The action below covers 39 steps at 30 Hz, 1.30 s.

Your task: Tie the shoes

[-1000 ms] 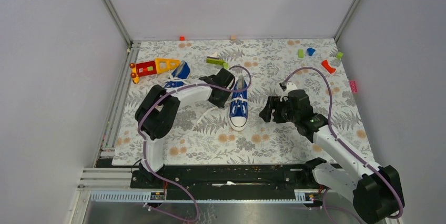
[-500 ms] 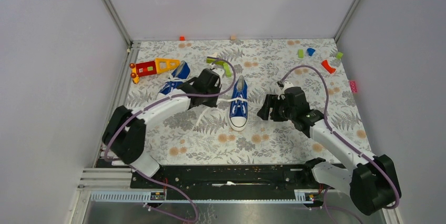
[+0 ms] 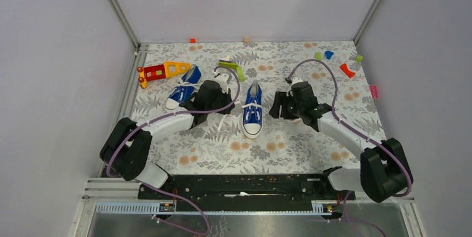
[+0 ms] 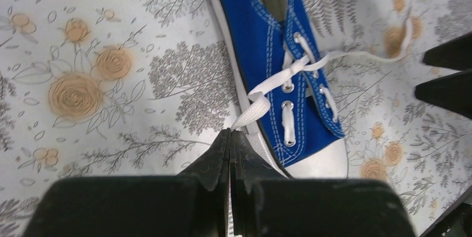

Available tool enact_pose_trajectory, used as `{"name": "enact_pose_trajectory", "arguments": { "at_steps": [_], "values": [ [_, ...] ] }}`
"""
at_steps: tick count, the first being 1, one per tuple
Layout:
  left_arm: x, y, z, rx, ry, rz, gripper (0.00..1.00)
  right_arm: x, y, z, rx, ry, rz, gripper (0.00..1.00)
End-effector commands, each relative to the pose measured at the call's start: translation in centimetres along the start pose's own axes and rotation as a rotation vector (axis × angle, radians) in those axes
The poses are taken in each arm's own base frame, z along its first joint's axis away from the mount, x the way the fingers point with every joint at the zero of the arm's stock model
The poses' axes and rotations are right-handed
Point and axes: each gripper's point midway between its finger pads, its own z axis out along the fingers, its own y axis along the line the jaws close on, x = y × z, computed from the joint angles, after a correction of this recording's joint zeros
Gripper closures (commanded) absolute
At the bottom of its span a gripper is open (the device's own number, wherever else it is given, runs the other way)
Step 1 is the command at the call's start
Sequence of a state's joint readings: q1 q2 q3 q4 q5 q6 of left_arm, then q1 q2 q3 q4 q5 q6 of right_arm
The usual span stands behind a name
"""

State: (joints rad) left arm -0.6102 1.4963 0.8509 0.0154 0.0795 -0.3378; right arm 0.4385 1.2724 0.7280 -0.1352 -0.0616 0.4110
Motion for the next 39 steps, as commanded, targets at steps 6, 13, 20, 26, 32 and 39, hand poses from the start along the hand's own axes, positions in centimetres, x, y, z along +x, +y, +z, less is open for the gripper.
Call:
{"name": "enact_pose_trajectory", "arguments": {
  "at_steps": [6,13,20,26,32,39],
  "values": [
    [-6.6,-1.8,-1.5,0.171,-0.386,-0.012,1.0,-6.4,11.3,0.4,-0.478,-0.118,-0.253,0.37],
    [-6.7,-1.6,-1.8,0.235,-0.467,-0.037,1.0,-8.0,15.6,1.6,-0.558,-0.111,-0.253,0.34],
    [-6.5,-2.2,-2.6,0.29,-0.523,-0.039,1.0,-6.3,16.0,2.9,-0.517,-0.019,-0.13,0.34],
    [-6.0,-3.2,-2.2,0.35,-0.497,-0.032,1.0,-6.1,16.0,3.4,-0.427,0.046,-0.062,0.39],
    [-5.7,-3.5,-2.0,0.373,-0.485,-0.033,1.0,-5.8,16.4,3.9,-0.405,0.067,-0.038,0.43],
    [-5.4,-3.5,-1.7,0.376,-0.474,-0.038,1.0,-5.4,16.2,4.6,-0.386,0.1,-0.033,0.52]
  ]
}}
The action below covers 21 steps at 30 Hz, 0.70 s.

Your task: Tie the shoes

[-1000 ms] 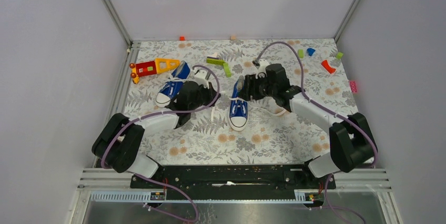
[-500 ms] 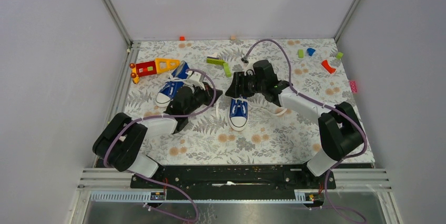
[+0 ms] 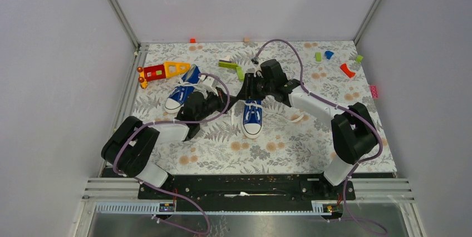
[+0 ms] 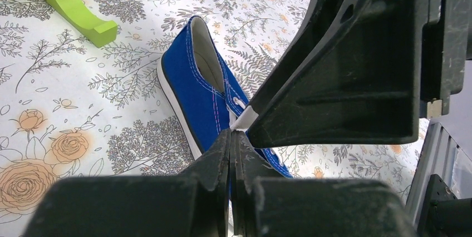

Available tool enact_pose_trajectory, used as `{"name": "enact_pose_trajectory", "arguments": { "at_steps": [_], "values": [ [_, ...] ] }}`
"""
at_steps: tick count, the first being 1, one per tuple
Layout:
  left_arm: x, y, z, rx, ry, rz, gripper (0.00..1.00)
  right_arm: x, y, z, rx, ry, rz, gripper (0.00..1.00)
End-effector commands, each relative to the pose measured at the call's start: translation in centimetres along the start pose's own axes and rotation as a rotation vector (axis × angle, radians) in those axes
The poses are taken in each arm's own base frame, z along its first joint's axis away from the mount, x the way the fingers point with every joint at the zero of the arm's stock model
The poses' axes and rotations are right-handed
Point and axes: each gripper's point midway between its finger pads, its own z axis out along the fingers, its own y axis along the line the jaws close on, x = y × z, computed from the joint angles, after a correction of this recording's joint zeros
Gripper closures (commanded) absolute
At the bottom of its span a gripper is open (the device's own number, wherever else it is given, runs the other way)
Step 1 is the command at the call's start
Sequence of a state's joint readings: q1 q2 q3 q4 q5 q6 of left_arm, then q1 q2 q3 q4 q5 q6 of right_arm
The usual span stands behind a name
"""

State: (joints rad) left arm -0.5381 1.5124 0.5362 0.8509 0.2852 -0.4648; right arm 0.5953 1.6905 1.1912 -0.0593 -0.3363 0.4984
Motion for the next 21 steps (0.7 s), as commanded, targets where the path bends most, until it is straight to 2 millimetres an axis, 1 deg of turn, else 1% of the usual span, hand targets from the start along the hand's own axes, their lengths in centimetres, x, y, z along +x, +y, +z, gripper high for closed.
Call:
{"name": "enact_pose_trajectory", "arguments": {
  "at_steps": [1,6,10,12,14,16,18,19,21],
  "values": [
    [-1.6,-1.2,0.5,0.063,-0.058,0.017,1.0,-0.6,0.7,0.2,0.005,-0.004,0.008,0.56],
    [-1.3,-1.2,0.7,0.065,-0.044,0.012,1.0,-0.9,0.5,0.0,0.02,-0.021,-0.001,0.65],
    [-0.6,-1.0,1.4,0.058,-0.002,0.002,1.0,-1.1,0.3,0.1,0.033,-0.026,-0.009,0.67],
    [-0.5,-0.9,1.8,0.051,0.009,0.005,1.0,-1.2,0.2,0.1,0.037,-0.029,-0.014,0.75],
    [-0.1,-0.9,2.1,0.048,0.034,0.004,1.0,-1.2,0.1,0.1,0.039,-0.03,-0.021,0.79],
    [0.1,-1.0,2.4,0.046,0.046,0.009,1.0,-1.3,0.1,0.0,0.041,-0.031,-0.03,0.86],
    [0.4,-0.9,2.6,0.033,0.059,0.016,1.0,-1.4,0.0,-0.2,0.047,-0.036,-0.04,0.9],
    [0.4,-0.9,2.7,0.026,0.06,0.022,0.96,-1.4,-0.1,-0.3,0.054,-0.041,-0.042,0.93],
    [0.4,-0.8,2.7,0.009,0.057,0.033,0.82,-1.5,-0.3,-0.7,0.073,-0.053,-0.047,0.98]
  ]
}}
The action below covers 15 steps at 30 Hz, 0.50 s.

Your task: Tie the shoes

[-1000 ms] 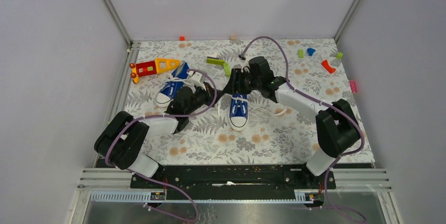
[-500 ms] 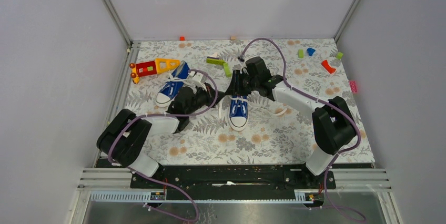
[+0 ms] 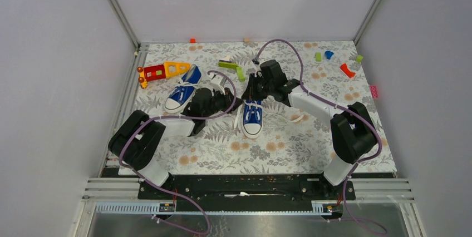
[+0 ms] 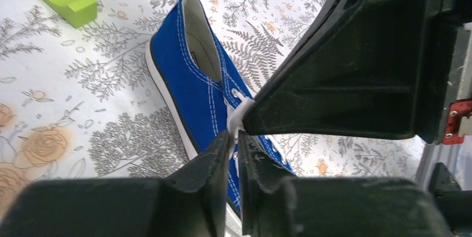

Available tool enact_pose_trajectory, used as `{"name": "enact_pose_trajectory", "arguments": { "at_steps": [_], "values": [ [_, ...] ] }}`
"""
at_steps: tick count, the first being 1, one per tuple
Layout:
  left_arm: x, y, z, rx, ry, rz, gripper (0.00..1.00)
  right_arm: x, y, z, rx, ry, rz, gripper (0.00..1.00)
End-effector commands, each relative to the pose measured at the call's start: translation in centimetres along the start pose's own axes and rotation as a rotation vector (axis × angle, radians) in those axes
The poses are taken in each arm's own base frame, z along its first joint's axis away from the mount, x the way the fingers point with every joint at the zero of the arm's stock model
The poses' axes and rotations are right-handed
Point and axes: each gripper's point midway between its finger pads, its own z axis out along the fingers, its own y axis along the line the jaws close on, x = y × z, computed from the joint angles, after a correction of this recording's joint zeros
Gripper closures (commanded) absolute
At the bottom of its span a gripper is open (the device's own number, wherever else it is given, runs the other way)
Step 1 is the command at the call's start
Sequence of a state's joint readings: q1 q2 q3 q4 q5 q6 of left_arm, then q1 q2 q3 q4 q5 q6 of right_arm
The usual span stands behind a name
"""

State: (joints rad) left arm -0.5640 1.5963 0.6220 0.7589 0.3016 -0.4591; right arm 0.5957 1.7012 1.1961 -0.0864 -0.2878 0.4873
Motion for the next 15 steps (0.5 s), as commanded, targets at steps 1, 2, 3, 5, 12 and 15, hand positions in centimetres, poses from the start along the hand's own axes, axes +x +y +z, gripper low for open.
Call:
{"name": "enact_pose_trajectory", "arguments": {
  "at_steps": [1,2,3,5,12,15],
  "values": [
    [-1.7,-0.8,0.6,-0.01,-0.044,0.06,0.71,-1.9,0.6,-1.1,0.03,-0.066,-0.044,0.99],
    [-1.8,-0.7,0.5,-0.035,-0.055,0.071,0.63,-1.9,0.5,-1.2,0.038,-0.069,-0.044,1.0],
    [-1.8,-0.6,0.3,-0.064,-0.066,0.083,0.58,-2.0,0.3,-1.3,0.048,-0.071,-0.041,1.0],
    [-1.8,-0.6,-0.1,-0.116,-0.085,0.108,0.52,-1.9,0.2,-1.3,0.059,-0.065,-0.03,1.0],
    [-1.5,-0.2,-0.6,-0.205,-0.149,0.088,0.38,-1.8,0.3,-1.2,0.06,-0.059,0.003,1.0],
    [-1.5,-0.2,0.4,-0.198,-0.132,0.093,0.43,-1.8,0.4,-1.2,0.054,-0.057,0.009,1.0]
  ]
}}
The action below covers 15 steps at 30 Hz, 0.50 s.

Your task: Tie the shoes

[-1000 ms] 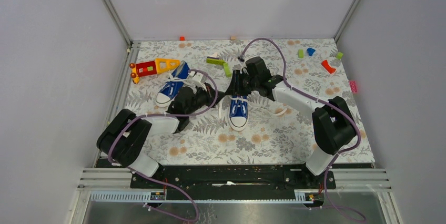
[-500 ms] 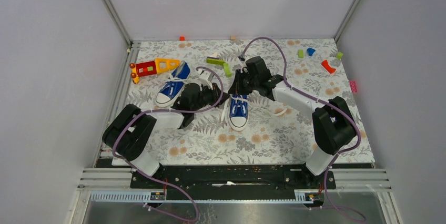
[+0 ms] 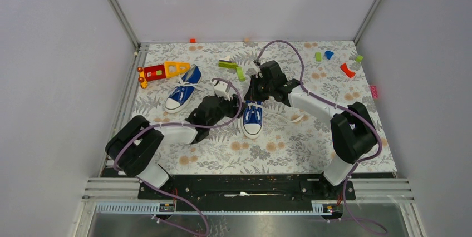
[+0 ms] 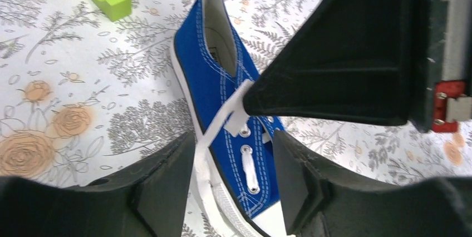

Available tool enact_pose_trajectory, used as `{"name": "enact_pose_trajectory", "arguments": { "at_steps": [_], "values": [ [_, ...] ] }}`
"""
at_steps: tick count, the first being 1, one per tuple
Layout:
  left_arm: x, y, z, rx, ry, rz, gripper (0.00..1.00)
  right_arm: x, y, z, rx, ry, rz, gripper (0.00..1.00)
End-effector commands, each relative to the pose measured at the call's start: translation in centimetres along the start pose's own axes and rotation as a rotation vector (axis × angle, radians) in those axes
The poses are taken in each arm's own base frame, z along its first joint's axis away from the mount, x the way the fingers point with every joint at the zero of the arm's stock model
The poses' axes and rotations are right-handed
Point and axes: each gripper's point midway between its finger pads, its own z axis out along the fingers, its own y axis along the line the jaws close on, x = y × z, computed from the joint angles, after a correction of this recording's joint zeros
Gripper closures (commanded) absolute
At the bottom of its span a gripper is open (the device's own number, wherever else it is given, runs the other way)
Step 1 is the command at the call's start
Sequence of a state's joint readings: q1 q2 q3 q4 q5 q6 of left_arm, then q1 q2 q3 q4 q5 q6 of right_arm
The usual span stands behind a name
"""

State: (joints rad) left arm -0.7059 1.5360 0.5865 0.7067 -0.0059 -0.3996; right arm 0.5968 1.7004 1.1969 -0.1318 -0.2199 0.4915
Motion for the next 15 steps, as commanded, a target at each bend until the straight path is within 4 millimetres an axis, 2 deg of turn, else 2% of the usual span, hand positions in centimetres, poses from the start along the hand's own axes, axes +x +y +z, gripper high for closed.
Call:
{"name": "enact_pose_trajectory", "arguments": {
  "at_steps": [1,6,11,15],
  "values": [
    [-2.3,0.3,1.4,-0.037,-0.08,0.0,0.44,-2.0,1.9,-1.3,-0.027,-0.058,-0.002,1.0],
    [-2.2,0.9,2.5,-0.076,-0.073,-0.014,0.56,-1.9,2.1,-1.5,-0.038,-0.054,0.013,1.0],
    [-2.1,0.7,3.4,-0.062,-0.077,-0.028,0.58,-1.8,2.3,-1.3,-0.05,-0.044,0.027,1.0],
    [-2.1,0.4,3.7,-0.048,-0.068,-0.009,0.74,-1.9,2.4,-1.4,-0.051,-0.046,0.029,1.0]
  ]
}}
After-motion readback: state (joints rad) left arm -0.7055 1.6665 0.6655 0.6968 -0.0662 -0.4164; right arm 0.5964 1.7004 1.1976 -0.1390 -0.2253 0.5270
